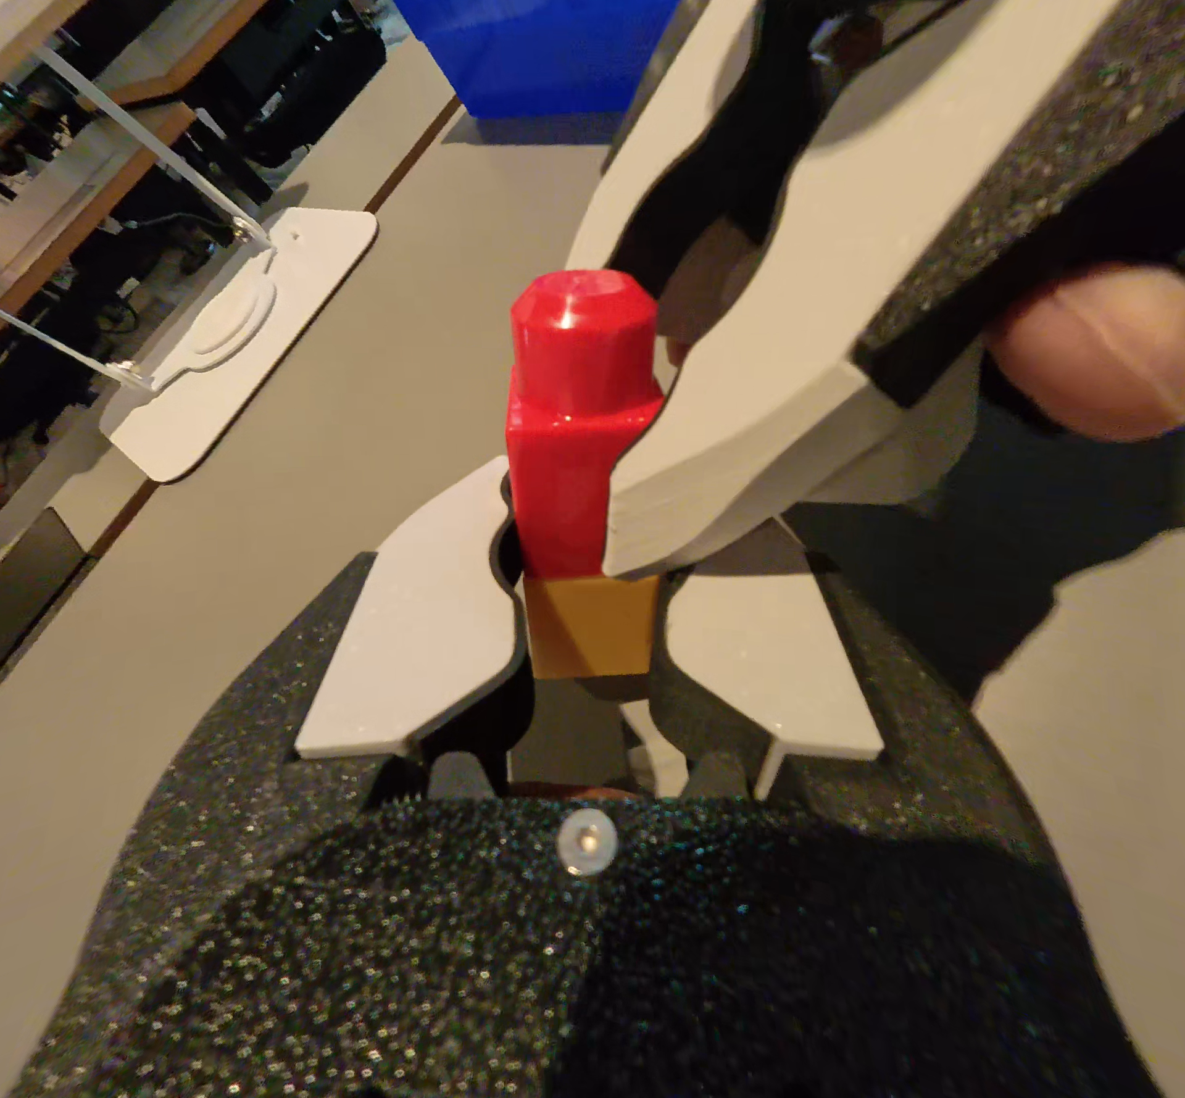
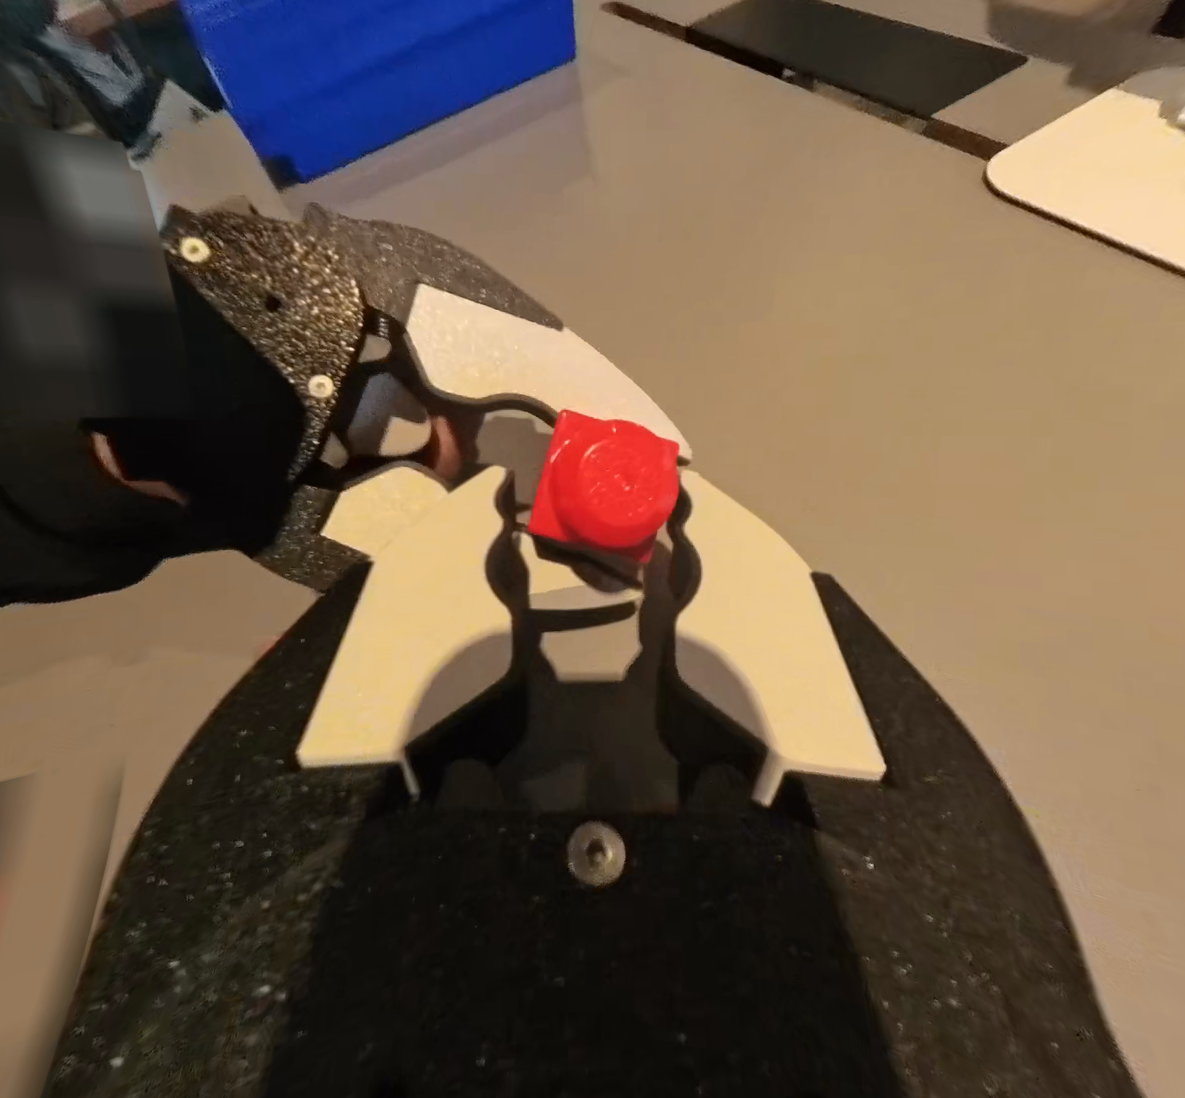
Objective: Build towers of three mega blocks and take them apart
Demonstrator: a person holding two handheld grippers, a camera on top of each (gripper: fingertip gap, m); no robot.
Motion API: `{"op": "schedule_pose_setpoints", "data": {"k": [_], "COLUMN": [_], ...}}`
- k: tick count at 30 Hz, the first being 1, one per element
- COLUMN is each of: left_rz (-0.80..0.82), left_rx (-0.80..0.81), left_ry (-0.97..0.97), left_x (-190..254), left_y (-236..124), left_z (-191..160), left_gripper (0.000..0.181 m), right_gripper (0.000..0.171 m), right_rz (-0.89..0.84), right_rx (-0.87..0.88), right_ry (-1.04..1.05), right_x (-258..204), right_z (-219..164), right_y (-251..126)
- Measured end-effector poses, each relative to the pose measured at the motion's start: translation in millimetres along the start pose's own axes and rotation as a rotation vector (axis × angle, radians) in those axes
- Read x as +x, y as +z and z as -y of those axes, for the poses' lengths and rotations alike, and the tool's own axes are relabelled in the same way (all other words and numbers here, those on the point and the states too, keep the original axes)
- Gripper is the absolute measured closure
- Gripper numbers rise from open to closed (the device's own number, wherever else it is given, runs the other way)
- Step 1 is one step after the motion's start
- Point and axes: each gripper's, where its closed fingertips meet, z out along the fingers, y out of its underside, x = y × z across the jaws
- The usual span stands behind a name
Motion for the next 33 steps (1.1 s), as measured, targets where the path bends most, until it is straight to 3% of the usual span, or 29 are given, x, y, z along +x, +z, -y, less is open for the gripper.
{"op": "schedule_pose_setpoints", "data": {"k": [5,10,19,23,28,33], "left_rz": [0.012,0.073,-0.016,-0.027,-0.064,-0.042], "left_rx": [0.031,-0.068,0.01,0.077,0.148,0.146], "left_ry": [-0.009,0.065,-0.001,0.049,0.07,0.025], "left_x": [-2,-9,-3,-3,-2,-14], "left_y": [0,5,0,-6,-11,-13], "left_z": [5,-14,-3,5,10,5], "left_gripper": [0.141,0.135,0.141,0.141,0.141,0.141], "right_gripper": [0.131,0.132,0.133,0.134,0.134,0.134], "right_rz": [-0.002,0.015,0.089,0.19,0.433,0.222], "right_rx": [0.03,0.104,0.147,0.199,0.386,0.527], "right_ry": [0.034,0.113,0.16,0.218,0.382,0.19], "right_x": [3,11,6,-1,-11,6], "right_z": [7,20,26,35,66,90], "right_y": [-3,-18,-23,-32,-65,-100]}}
